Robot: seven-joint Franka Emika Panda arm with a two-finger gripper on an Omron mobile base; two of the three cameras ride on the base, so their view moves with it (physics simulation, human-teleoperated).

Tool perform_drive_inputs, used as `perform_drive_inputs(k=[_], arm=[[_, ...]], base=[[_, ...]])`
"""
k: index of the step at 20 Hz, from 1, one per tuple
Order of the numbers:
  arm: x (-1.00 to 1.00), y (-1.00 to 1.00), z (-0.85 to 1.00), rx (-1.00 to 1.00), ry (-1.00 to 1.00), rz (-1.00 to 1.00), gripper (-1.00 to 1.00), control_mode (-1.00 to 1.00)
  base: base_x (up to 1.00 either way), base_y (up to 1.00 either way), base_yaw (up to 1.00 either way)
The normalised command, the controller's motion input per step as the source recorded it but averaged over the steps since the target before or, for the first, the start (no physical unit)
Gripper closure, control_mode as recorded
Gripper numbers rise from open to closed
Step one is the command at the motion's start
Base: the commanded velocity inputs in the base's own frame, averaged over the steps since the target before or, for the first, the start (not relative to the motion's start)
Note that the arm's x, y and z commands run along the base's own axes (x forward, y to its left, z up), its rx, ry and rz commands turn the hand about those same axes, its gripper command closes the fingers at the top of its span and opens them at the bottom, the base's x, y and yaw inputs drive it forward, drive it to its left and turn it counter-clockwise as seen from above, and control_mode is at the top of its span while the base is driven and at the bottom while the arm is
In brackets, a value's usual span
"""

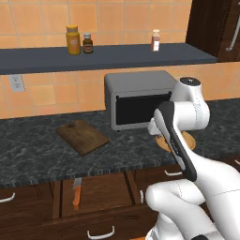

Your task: Pick up the knife from the drawer and place it on the cutting board. Then place the meat from the plate to the cutting board.

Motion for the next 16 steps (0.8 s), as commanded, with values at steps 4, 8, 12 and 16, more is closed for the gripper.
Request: perform_drive_inputs(k=[4,8,12,16], arm=[[0.0,0.0,-0.15,-0.01,0.0,0.01,-1.0,1.0],[0.0,0.0,0.0,0.0,0.0,0.0,-1.0,1.0],[0.0,0.0,0.0,0.0,0.0,0.0,-1.0,1.0],[0.0,0.0,0.0,0.0,0.0,0.0,-1.0,1.0]], base=[[-0.01,0.0,0.1],[-0.02,-0.39,0.31],[-0.03,-0.76,0.35],[0.01,-0.6,0.34]])
